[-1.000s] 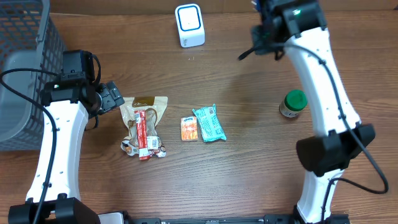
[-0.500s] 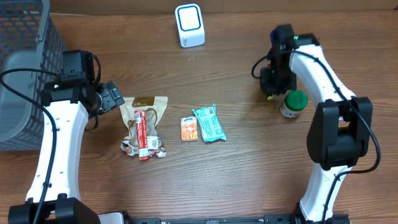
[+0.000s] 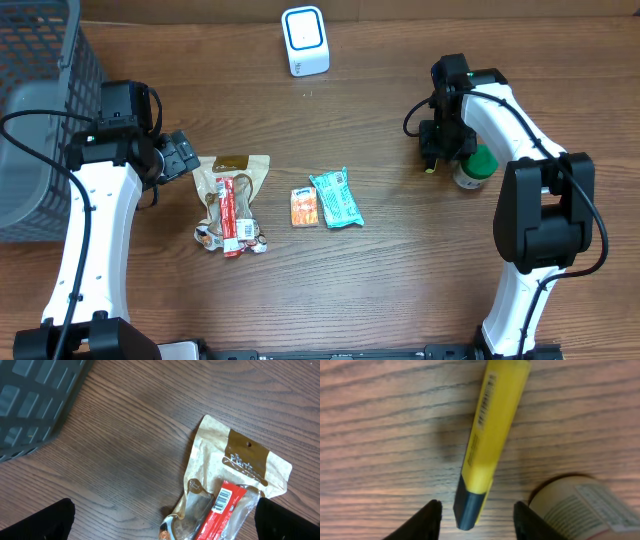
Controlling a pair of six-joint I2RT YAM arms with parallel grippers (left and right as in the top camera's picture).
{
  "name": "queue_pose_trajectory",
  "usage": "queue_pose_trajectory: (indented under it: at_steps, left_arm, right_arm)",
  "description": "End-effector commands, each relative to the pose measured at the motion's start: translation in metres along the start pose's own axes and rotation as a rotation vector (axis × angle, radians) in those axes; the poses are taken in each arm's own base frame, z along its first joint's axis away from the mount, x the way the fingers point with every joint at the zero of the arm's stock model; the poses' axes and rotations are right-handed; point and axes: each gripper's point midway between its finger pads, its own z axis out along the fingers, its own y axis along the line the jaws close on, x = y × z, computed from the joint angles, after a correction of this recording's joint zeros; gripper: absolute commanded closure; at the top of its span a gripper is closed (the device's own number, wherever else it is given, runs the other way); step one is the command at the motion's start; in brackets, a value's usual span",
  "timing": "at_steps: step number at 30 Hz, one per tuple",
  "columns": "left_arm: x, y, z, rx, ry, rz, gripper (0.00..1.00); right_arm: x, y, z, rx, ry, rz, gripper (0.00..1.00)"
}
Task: Scan the item barcode
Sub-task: 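Move the right gripper left onto the green wipes pack and grasp it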
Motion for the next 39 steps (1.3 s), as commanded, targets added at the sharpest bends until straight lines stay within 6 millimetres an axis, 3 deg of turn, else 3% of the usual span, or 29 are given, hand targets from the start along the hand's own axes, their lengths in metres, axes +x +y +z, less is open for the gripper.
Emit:
queue_pose_trajectory:
  at_steps: [1, 7, 10, 13, 17, 21, 25, 32, 39]
  left_arm:
    - [0.001, 0.001, 0.002, -0.012, 0.005, 0.009, 0.00]
    - [0.001, 0.001, 0.002, -0.012, 0.005, 0.009, 0.00]
    - [0.001, 0.001, 0.002, -0.012, 0.005, 0.009, 0.00]
    - [0.001, 0.001, 0.002, -0.012, 0.005, 0.009, 0.00]
    - [0.001, 0.000, 0.002, -0.011, 0.005, 0.009, 0.00]
    - [0.001, 0.001, 0.002, -0.012, 0.005, 0.009, 0.00]
    - [0.001, 0.001, 0.002, -0.012, 0.005, 0.009, 0.00]
    - [0.001, 0.001, 0.002, -0.012, 0.005, 0.009, 0.00]
    - [0.001, 0.001, 0.002, -0.012, 0.005, 0.009, 0.00]
  right_arm:
    - [-0.004, 0.000, -0.004, 0.008, -0.014, -0.004, 0.42]
    - [-0.014, 0.023, -0.058, -0.006, -0.071, -0.053, 0.40]
    - [0.001, 0.051, -0.077, -0.067, -0.034, -0.105, 0.41]
    - [0.025, 0.090, -0.081, -0.182, 0.036, -0.161, 0.41]
    - [0.057, 0.129, -0.074, -0.264, 0.121, -0.230, 0.41]
    - [0.083, 0.155, -0.059, -0.247, 0.170, -0.230, 0.46]
    - [0.105, 0.176, -0.046, -0.230, 0.195, -0.256, 0.67]
    - [0.131, 0.205, -0.030, -0.214, 0.206, -0.216, 0.90]
    - [0.142, 0.230, -0.016, -0.219, 0.161, -0.210, 0.96]
